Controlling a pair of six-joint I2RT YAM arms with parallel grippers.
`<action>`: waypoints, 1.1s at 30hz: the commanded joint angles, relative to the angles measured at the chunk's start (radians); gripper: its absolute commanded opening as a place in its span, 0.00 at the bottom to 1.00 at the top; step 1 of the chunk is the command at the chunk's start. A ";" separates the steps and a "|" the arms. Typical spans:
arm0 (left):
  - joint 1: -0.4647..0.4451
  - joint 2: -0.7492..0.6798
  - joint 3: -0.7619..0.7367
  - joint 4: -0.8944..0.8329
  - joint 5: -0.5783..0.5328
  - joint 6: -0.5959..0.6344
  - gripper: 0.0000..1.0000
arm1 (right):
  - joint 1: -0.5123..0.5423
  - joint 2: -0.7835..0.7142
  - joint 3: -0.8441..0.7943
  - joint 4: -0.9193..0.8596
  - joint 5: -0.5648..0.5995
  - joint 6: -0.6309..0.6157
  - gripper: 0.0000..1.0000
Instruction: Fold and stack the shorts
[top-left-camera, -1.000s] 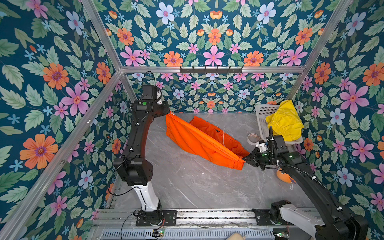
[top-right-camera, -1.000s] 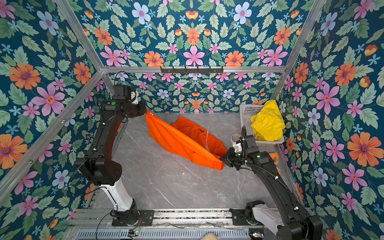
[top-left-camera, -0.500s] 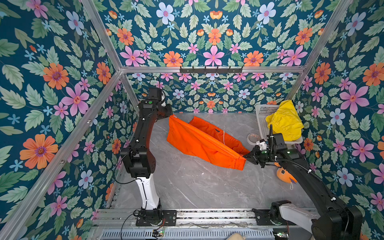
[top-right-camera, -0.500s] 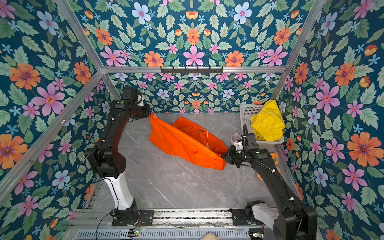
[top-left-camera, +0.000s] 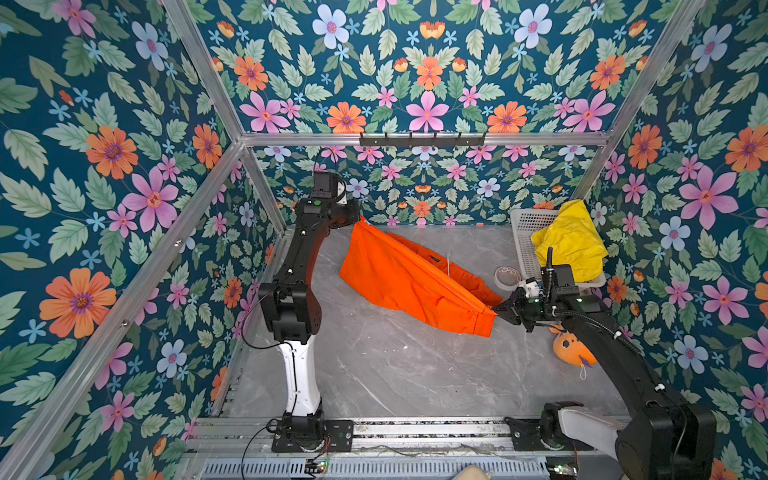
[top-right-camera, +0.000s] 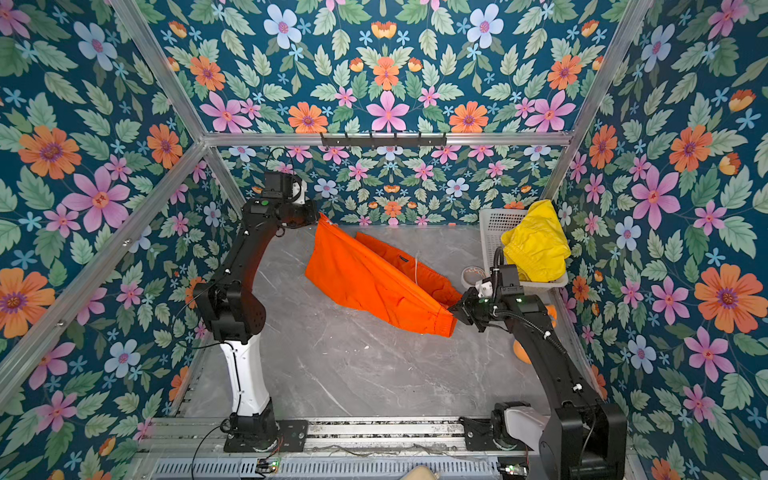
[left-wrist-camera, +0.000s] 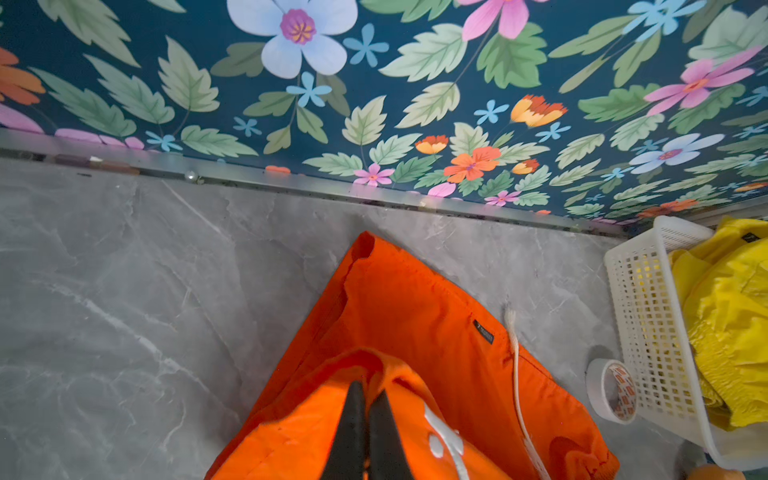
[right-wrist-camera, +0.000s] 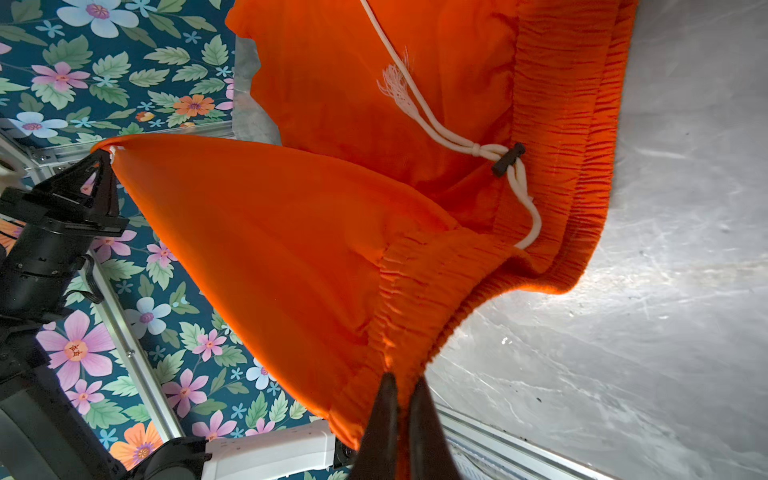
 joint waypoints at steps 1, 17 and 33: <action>0.004 0.013 0.012 0.165 -0.086 -0.017 0.00 | -0.008 0.018 -0.006 -0.055 0.012 -0.015 0.00; -0.020 0.209 0.033 0.295 -0.049 -0.084 0.00 | -0.075 0.177 -0.036 0.098 -0.001 0.018 0.00; -0.057 0.424 0.125 0.410 -0.012 -0.143 0.26 | -0.121 0.382 0.014 0.305 0.019 0.082 0.26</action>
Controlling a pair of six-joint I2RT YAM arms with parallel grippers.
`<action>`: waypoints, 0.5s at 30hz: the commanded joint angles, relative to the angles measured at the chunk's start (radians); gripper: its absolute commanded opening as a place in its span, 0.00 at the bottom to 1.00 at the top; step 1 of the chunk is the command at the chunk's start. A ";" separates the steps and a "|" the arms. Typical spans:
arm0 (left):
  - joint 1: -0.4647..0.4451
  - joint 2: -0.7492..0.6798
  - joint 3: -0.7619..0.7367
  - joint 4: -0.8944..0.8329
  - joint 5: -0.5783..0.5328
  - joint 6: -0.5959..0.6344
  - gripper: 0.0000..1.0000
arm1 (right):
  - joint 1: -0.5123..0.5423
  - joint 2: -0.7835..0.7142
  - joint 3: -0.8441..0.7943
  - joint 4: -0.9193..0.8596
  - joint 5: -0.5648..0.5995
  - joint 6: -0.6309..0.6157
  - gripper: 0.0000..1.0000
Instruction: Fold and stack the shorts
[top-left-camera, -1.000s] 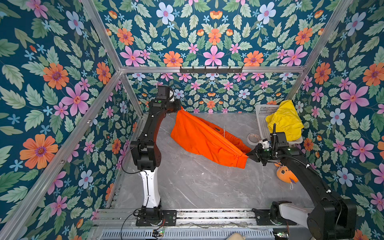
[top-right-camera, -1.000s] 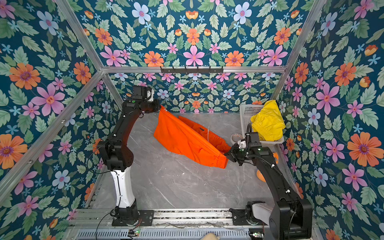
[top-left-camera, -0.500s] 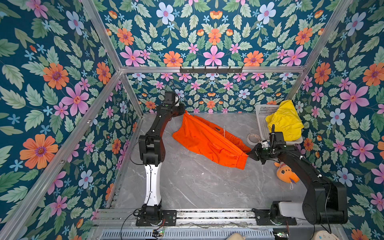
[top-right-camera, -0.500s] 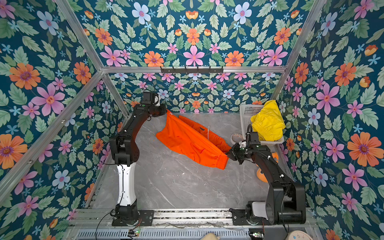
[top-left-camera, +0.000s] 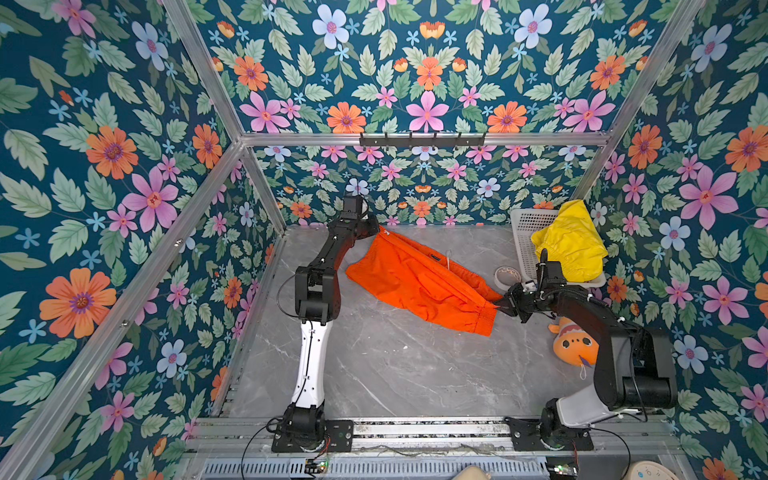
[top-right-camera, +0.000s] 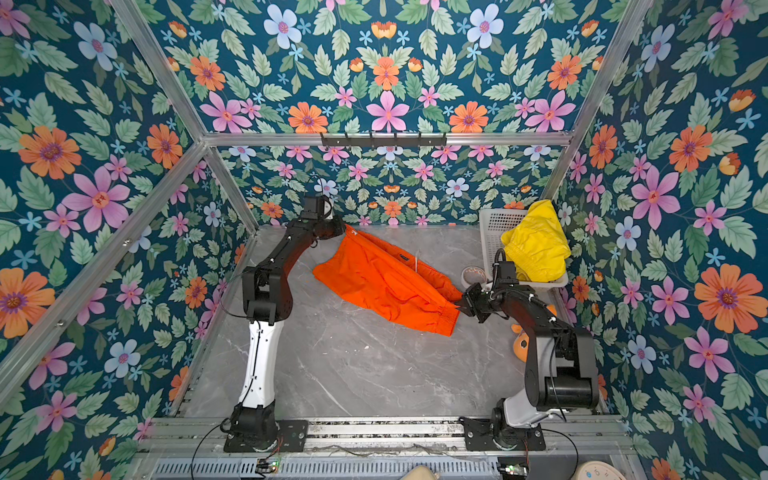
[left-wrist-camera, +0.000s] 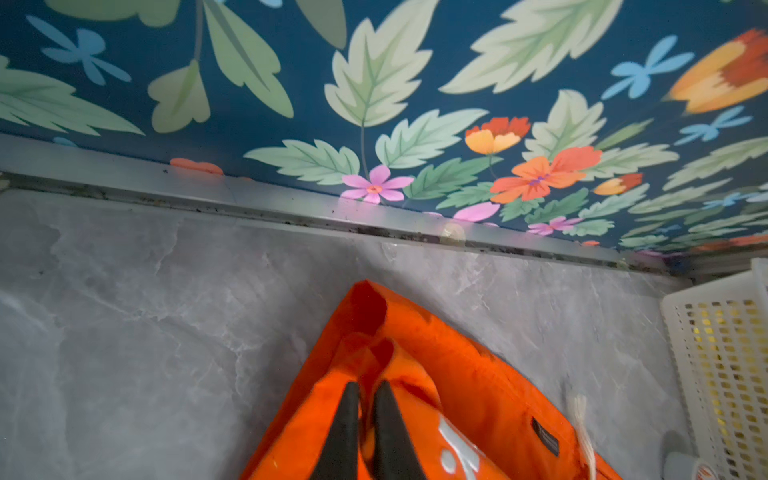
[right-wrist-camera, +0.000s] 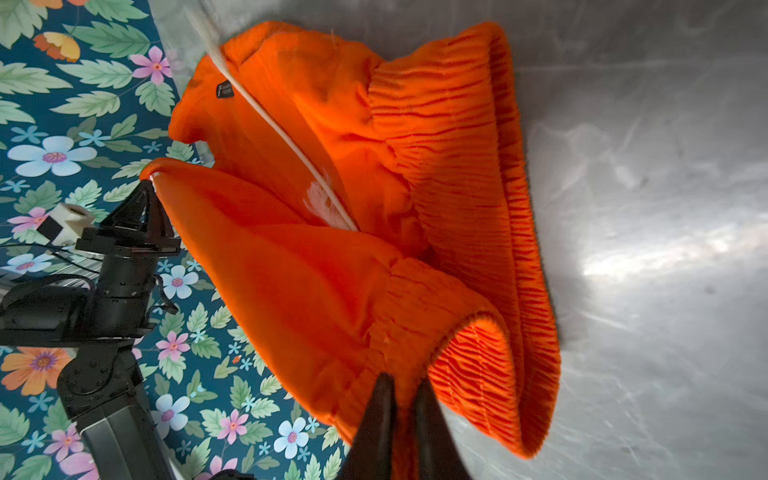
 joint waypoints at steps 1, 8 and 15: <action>-0.001 0.019 0.023 0.069 -0.011 -0.019 0.32 | 0.000 0.011 0.025 0.041 0.046 0.025 0.31; 0.002 -0.115 -0.042 0.046 -0.073 0.026 0.55 | -0.004 -0.115 0.136 -0.105 0.223 -0.039 0.54; 0.003 -0.387 -0.389 0.056 -0.056 0.074 0.55 | 0.058 -0.298 0.187 -0.209 0.398 -0.179 0.57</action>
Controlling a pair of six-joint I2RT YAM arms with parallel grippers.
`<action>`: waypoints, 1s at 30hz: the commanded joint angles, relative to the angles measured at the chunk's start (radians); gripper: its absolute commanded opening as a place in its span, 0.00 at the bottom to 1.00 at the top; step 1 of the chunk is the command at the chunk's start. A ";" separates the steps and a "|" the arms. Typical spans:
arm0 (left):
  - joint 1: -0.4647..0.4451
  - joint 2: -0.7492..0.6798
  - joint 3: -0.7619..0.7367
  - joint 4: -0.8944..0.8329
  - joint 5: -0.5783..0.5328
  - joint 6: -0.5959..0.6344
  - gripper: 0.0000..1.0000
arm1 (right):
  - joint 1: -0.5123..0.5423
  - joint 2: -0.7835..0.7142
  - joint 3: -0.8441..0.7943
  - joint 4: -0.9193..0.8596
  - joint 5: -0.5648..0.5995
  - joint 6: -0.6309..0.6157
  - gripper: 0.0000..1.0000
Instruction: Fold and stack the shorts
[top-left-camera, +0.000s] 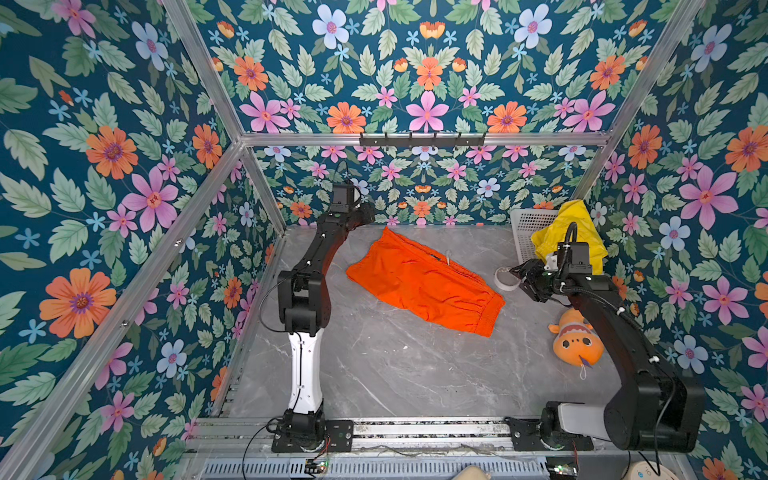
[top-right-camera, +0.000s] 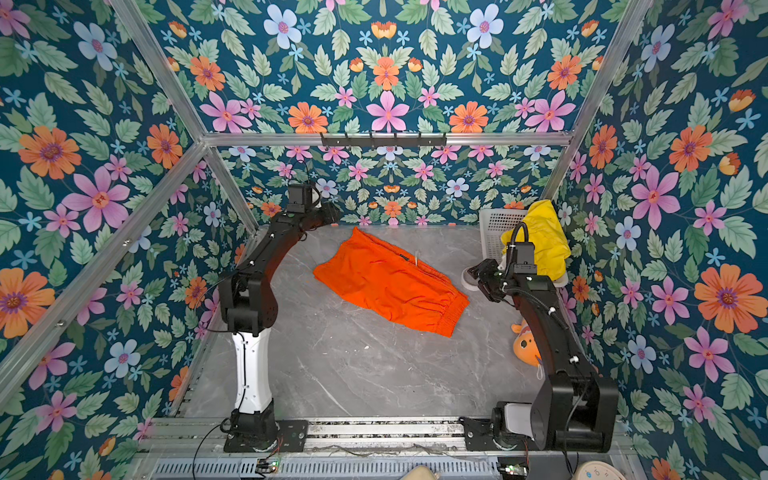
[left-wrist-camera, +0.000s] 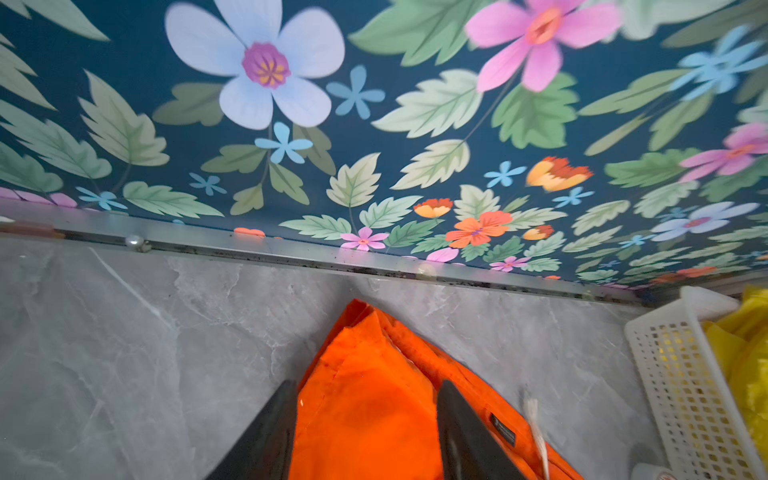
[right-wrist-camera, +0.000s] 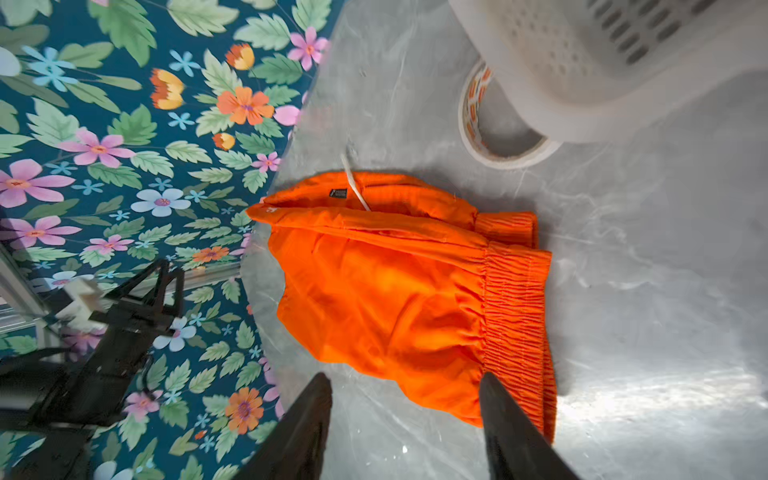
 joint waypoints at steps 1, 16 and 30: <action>0.000 -0.071 -0.157 0.010 0.020 0.025 0.54 | 0.078 -0.036 0.003 -0.066 0.104 -0.114 0.57; 0.028 -0.019 -0.503 0.140 0.113 -0.090 0.51 | 0.344 0.302 -0.121 0.210 0.024 -0.104 0.52; 0.086 -0.328 -1.086 0.225 -0.003 -0.167 0.50 | 0.342 0.307 -0.316 0.227 0.069 -0.139 0.50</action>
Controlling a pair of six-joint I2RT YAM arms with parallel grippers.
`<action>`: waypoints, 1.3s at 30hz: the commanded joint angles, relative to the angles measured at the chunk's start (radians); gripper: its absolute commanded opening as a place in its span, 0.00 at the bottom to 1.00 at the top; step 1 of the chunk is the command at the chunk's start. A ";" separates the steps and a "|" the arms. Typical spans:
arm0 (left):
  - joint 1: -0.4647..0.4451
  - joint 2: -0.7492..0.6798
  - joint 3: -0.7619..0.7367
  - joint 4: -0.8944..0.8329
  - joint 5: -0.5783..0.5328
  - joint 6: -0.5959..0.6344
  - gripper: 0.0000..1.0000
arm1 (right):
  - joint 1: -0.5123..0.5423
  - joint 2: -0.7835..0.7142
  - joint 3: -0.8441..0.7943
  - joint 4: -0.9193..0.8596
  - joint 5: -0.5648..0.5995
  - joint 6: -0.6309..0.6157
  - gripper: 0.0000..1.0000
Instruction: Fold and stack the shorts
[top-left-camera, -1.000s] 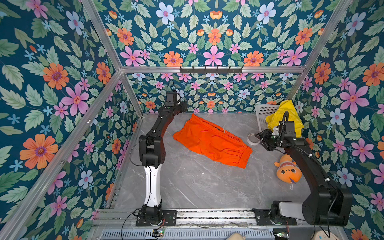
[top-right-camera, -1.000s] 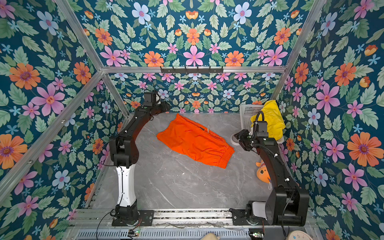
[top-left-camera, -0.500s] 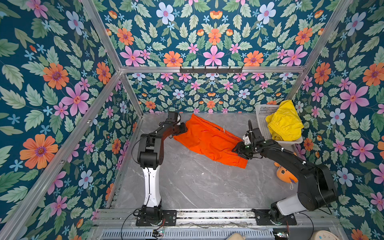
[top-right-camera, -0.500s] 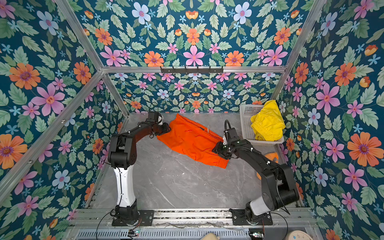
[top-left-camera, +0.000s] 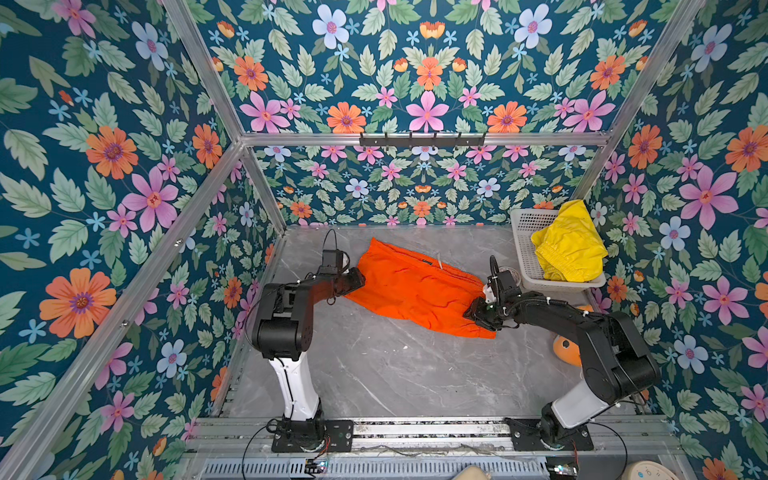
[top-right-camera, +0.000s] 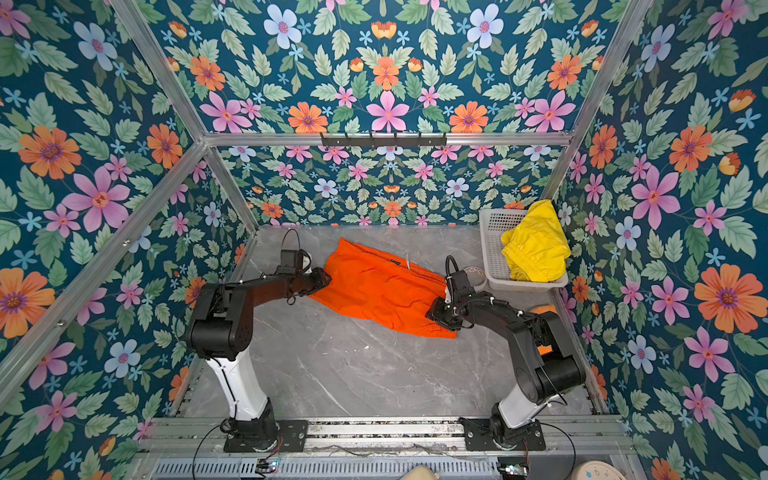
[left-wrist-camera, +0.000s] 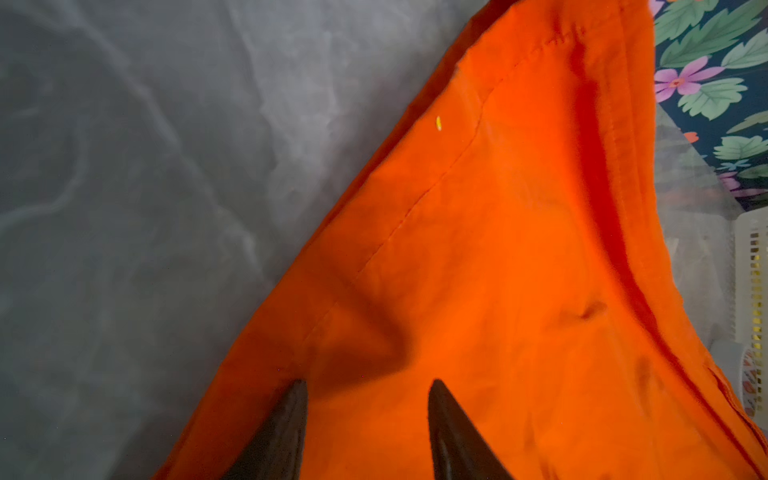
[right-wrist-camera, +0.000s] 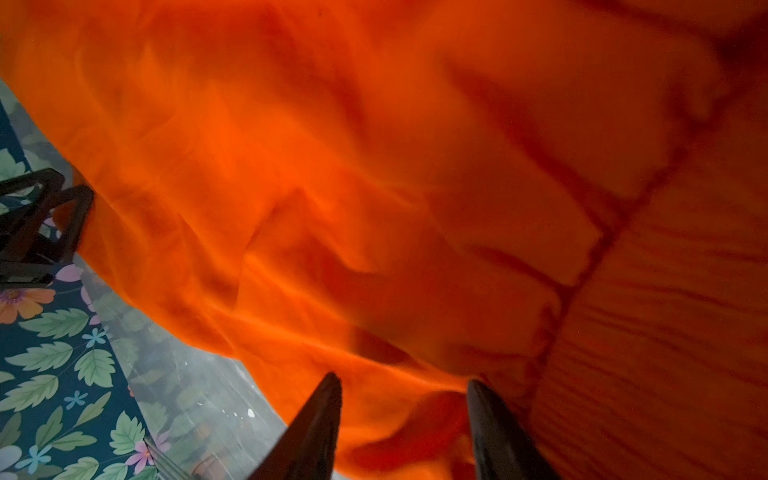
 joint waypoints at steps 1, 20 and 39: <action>0.008 -0.072 -0.135 -0.147 -0.090 -0.049 0.50 | -0.001 -0.031 -0.065 -0.070 0.022 -0.015 0.50; -0.205 -0.480 -0.075 -0.291 -0.023 0.046 0.48 | 0.030 -0.313 0.018 -0.120 -0.072 -0.078 0.50; -0.532 0.106 0.191 -0.053 0.134 0.080 0.44 | 0.023 -0.033 -0.077 0.056 -0.083 0.023 0.48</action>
